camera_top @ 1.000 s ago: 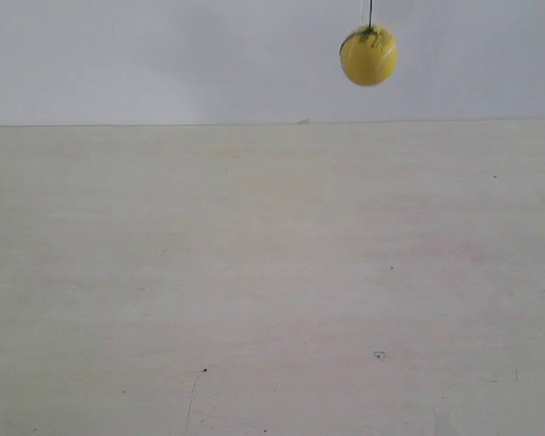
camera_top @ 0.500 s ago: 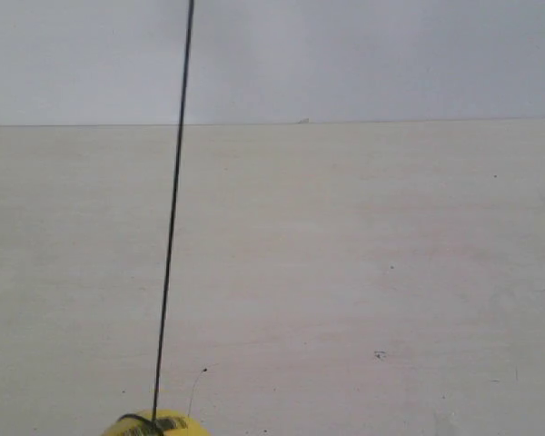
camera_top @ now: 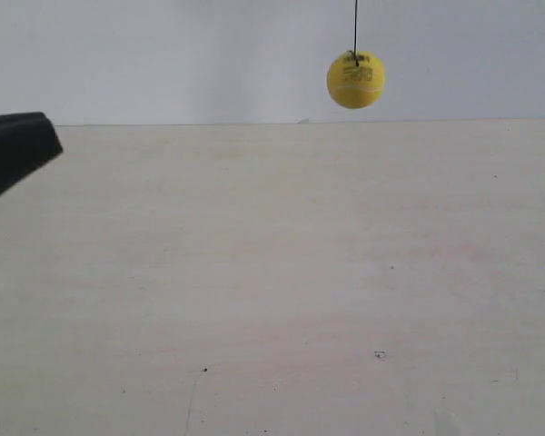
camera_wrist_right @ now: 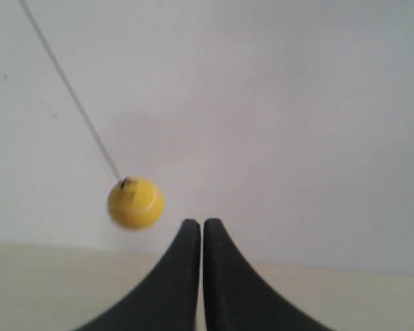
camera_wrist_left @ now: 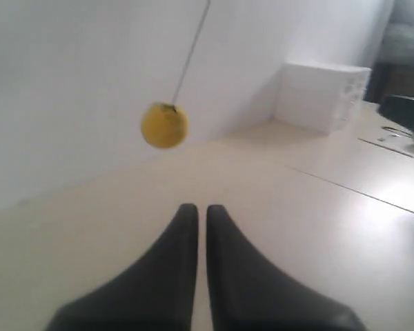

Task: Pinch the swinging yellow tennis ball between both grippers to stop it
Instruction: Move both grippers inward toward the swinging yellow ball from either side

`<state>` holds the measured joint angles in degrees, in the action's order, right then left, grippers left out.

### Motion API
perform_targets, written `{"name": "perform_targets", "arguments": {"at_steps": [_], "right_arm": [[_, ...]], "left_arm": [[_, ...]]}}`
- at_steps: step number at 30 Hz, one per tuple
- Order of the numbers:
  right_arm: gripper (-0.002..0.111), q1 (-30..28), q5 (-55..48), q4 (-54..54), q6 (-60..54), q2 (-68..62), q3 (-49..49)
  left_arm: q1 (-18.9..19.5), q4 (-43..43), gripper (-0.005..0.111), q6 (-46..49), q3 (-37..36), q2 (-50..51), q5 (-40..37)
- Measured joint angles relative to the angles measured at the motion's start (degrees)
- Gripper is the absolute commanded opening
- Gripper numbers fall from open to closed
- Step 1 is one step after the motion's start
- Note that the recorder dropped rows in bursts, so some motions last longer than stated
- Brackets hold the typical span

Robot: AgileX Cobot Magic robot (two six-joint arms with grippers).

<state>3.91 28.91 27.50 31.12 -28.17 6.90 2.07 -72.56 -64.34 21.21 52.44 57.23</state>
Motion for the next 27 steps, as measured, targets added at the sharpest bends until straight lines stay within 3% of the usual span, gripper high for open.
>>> {"name": "perform_targets", "arguments": {"at_steps": [4, 8, 12, 19, 27], "right_arm": [[0.0, 0.0, 9.69, 15.37, 7.08, -17.42, 0.08], [0.0, 0.0, 20.38, 21.11, 7.94, -29.39, 0.08], [0.0, 0.0, 28.42, 23.97, 6.49, -39.4, 0.13], [0.0, 0.0, 36.89, 25.32, 0.53, -52.49, 0.22], [0.0, 0.0, 39.92, 25.49, -4.32, -59.04, 0.35]], "left_arm": [[0.0, -5.2, 0.005, 3.67, 1.67, 16.57, 10.2], [-0.89, -5.85, 0.005, 7.02, 2.6, 26.53, 11.63], [-5.42, -6.21, 0.005, 10.01, 4.26, 34.08, 11.76], [-13.38, -8.35, 0.005, 12.13, 8.13, 42.22, 11.88], [-14.8, -9.06, 0.005, 12.52, 9.29, 43.19, 12.0]]}}
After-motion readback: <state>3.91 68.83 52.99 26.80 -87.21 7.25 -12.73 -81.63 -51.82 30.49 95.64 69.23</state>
